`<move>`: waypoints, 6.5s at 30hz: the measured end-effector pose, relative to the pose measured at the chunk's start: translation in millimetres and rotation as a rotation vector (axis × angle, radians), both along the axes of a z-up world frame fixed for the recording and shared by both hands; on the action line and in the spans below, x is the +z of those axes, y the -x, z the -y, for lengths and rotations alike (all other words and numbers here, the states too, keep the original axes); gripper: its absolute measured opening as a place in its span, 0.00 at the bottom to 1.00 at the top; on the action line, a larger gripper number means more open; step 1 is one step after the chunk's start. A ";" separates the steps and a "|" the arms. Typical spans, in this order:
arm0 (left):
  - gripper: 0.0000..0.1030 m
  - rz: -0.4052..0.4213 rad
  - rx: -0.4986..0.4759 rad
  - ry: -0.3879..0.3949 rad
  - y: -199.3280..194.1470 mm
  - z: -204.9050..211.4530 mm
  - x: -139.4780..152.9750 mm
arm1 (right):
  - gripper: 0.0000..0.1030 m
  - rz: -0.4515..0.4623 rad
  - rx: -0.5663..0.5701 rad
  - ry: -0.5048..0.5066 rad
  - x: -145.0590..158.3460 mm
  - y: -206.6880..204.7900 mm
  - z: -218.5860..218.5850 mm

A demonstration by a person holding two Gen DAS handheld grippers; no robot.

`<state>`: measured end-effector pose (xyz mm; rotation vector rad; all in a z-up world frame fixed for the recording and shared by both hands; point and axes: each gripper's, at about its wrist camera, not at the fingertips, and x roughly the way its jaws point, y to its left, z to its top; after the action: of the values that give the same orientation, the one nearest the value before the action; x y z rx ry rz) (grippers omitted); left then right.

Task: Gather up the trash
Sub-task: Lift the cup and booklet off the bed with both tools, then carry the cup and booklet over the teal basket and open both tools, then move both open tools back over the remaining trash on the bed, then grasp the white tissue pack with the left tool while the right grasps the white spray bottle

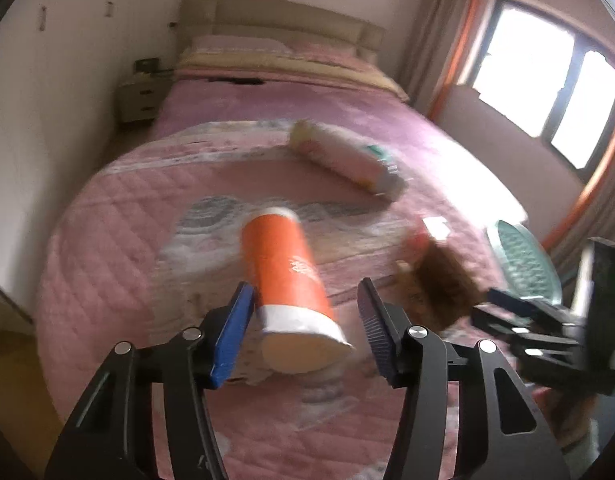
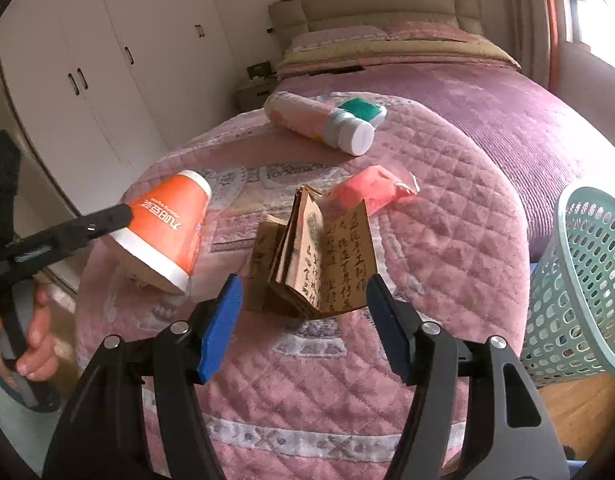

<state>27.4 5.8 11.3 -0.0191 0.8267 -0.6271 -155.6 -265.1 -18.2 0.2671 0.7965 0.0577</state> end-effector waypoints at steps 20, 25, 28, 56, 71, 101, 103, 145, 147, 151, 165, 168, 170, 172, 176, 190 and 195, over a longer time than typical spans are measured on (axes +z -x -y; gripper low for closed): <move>0.37 -0.076 0.070 -0.014 -16.5 12.1 -27.9 | 0.63 -0.013 -0.071 -0.067 -8.9 -9.7 21.4; 0.37 -0.030 0.054 0.026 -7.8 12.0 -10.0 | 0.60 -0.038 -0.058 -0.071 -14.0 -27.2 14.2; 0.37 -0.017 0.049 0.025 -6.3 15.3 -2.8 | 0.32 -0.062 -0.037 -0.086 -18.6 -33.1 9.7; 0.38 0.065 -0.325 0.096 26.5 208.3 40.8 | 0.04 0.140 -0.461 0.045 47.4 60.6 181.9; 0.39 -0.039 -0.537 0.000 43.7 377.9 -15.9 | 0.05 -0.127 -0.728 -0.073 -22.7 64.4 312.5; 0.81 0.046 -0.347 0.117 45.6 222.3 24.9 | 0.56 0.089 -0.600 -0.037 43.3 72.9 225.8; 0.81 0.060 -0.278 0.118 41.0 190.4 29.8 | 0.57 0.113 -0.555 -0.024 49.5 66.4 206.8; 0.33 -0.044 0.203 -0.148 -21.6 -19.2 -69.9 | 0.63 -0.050 0.067 0.249 -1.3 -230.1 10.2; 0.30 -0.038 0.178 -0.149 -21.7 -18.7 -69.5 | 0.57 -0.052 0.068 0.284 -5.0 -229.3 4.3; 0.16 -0.037 0.162 -0.129 -21.1 -22.4 -67.9 | 0.51 -0.044 0.090 0.379 -4.8 -218.5 -11.4; 0.15 -0.024 0.160 -0.052 -14.7 -44.3 -58.9 | 0.43 -0.209 0.169 0.107 2.0 -157.7 -38.4; 0.15 -0.036 0.168 -0.030 -16.1 -51.2 -58.7 | 0.43 -0.203 0.185 0.123 1.4 -159.3 -51.1; 0.15 -0.037 0.170 -0.027 -17.5 -53.5 -58.2 | 0.49 -0.212 0.202 0.110 -1.9 -167.8 -57.5; 0.15 -0.033 0.172 -0.024 -16.1 -55.7 -56.6 | 0.56 -0.221 0.216 0.101 -6.7 -178.8 -63.3; 0.15 -0.026 0.167 -0.020 -14.5 -56.0 -53.2 | 0.59 -0.232 0.218 0.136 -17.5 -202.4 -74.5; 0.16 -0.058 0.139 -0.065 -9.9 -42.1 -63.7 | 0.45 -0.180 0.169 0.081 -11.2 -171.4 -58.9; 0.03 -0.033 0.139 -0.029 -5.3 -41.4 -53.1 | 0.44 -0.131 0.163 0.024 7.0 -148.3 -48.8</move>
<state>32.7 47.2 -41.8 -0.0596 0.8584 -0.4848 -7.3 -216.3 -11.2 0.1835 0.9481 0.1856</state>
